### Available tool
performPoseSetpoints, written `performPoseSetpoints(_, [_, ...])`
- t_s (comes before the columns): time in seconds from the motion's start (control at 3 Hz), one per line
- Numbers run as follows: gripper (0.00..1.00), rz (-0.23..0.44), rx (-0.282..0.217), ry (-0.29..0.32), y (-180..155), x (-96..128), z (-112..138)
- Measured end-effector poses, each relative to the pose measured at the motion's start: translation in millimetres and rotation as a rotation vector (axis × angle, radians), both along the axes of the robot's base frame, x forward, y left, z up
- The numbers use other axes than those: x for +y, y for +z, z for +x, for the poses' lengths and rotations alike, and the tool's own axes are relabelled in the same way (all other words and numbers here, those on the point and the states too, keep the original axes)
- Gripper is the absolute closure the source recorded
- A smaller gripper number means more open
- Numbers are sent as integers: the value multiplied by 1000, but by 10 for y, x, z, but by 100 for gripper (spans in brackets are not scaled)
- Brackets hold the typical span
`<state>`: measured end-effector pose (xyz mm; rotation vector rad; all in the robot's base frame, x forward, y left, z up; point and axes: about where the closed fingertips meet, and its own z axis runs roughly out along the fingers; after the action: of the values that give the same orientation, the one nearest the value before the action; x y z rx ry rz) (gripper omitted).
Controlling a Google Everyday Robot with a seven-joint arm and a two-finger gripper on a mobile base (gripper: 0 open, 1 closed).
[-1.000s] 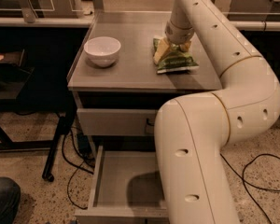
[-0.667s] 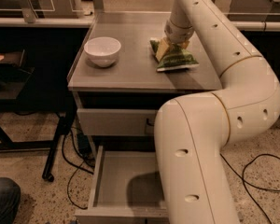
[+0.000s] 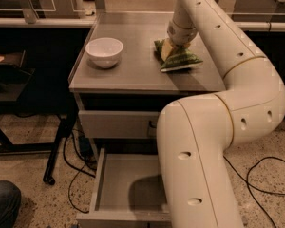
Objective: Place green jalapeno chip bag into middle drawer
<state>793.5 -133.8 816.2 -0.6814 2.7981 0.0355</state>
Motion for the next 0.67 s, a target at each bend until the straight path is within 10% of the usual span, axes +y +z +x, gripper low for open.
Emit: performPoseSetpoints(0.67, [100, 0, 0, 0, 67, 0, 0])
